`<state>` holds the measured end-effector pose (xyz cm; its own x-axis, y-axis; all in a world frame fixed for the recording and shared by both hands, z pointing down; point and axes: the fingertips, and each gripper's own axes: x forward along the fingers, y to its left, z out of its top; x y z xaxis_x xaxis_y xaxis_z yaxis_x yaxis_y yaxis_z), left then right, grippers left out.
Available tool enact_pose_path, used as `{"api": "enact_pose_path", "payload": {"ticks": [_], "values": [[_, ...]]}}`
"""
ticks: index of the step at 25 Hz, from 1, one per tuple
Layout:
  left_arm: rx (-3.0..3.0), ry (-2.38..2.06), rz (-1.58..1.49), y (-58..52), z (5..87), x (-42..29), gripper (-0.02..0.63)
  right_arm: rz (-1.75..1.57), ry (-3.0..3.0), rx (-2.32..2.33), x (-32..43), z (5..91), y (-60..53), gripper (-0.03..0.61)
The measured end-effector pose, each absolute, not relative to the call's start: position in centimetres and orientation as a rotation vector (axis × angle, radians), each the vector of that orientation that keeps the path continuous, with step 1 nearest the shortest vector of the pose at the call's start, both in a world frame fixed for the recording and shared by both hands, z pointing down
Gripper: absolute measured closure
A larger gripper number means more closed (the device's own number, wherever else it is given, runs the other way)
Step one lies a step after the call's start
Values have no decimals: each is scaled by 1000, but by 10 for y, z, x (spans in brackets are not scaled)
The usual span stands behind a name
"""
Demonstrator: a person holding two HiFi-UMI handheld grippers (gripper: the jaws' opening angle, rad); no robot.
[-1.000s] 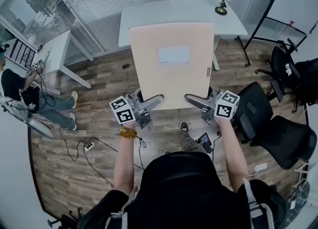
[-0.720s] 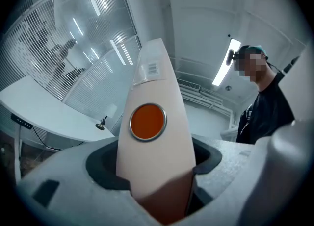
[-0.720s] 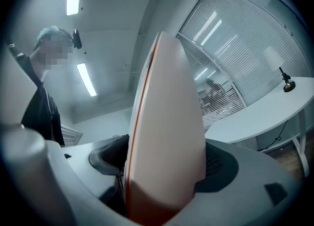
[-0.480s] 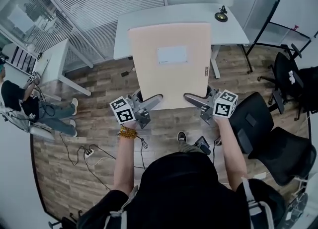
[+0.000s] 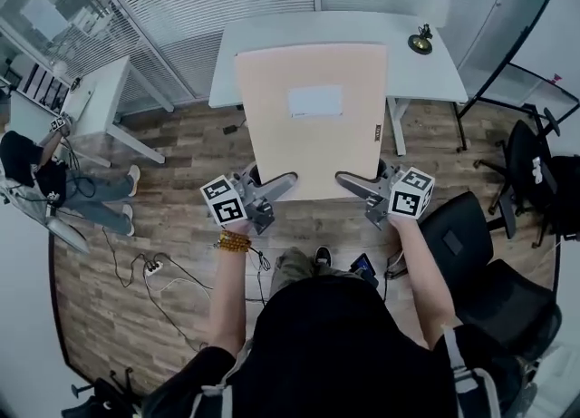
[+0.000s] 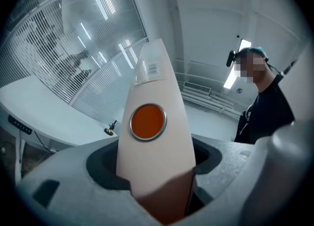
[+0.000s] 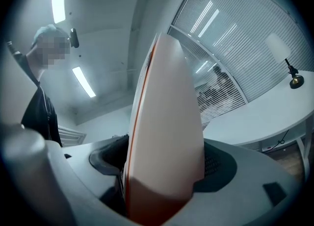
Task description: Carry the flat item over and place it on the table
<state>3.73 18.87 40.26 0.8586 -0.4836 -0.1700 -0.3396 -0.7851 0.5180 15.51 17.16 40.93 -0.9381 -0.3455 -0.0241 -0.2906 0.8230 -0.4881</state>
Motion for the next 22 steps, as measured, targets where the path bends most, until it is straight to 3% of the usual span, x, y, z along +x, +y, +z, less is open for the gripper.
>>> {"api": "enact_pose_path", "payload": {"ticks": [12,22], "values": [[2509,-624,-428,146,429,23,295,-805,2909,-507,141,436,127,204],[2457,-606,-446,48,437,2,293,-867,2906,-557,121,440,31,206]]}}
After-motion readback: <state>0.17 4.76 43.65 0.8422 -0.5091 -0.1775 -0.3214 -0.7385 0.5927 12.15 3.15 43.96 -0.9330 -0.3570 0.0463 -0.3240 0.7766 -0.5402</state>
